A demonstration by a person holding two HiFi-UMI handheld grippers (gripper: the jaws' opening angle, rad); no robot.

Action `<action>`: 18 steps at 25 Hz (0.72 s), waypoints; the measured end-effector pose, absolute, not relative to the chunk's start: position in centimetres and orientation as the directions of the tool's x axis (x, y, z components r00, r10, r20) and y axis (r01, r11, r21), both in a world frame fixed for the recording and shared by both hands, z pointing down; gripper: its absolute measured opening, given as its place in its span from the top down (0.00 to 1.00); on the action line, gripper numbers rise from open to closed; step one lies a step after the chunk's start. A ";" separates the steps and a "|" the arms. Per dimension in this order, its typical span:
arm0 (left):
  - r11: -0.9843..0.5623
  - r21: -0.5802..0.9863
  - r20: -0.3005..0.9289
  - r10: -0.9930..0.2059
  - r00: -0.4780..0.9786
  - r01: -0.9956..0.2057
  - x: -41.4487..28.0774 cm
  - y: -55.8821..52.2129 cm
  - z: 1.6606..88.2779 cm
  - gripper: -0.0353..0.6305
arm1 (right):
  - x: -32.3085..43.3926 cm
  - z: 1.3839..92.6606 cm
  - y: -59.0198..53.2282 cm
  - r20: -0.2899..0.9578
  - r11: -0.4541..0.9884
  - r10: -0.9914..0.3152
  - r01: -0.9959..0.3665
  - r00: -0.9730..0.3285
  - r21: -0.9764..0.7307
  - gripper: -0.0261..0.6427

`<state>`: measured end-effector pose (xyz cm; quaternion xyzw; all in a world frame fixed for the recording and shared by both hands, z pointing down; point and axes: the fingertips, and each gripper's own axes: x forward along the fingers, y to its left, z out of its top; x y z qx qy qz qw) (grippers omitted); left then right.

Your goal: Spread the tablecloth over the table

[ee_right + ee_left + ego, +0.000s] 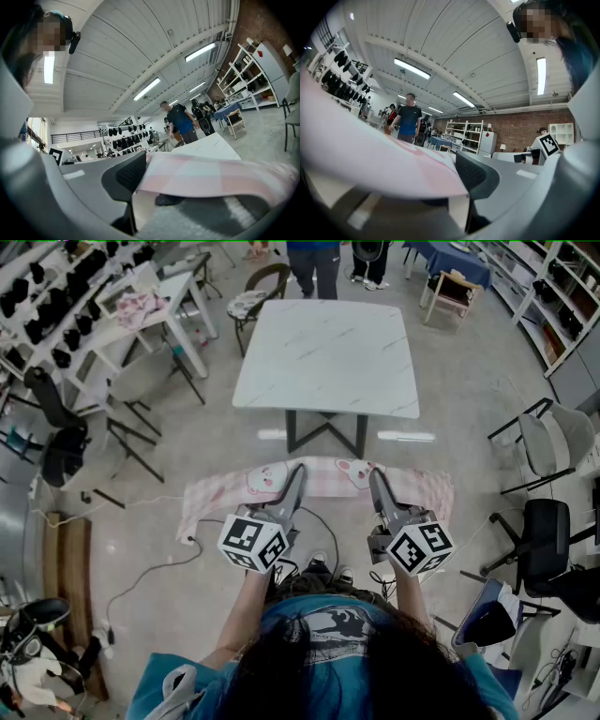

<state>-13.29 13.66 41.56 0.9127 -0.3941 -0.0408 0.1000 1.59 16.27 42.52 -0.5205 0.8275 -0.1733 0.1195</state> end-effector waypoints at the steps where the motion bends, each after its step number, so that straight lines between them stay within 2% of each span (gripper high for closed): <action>1: -0.667 0.218 0.007 -0.729 0.685 -0.712 -13.2 13.7 41.6 0.84 | 1.6 42.4 16.4 -0.017 0.400 -0.902 -0.820 -0.432 -0.408 0.88; 18: -0.671 0.234 0.044 -0.716 0.697 -0.704 -9.6 16.1 42.3 0.84 | 5.3 43.2 19.1 -0.039 0.405 -0.899 -0.794 -0.436 -0.454 0.88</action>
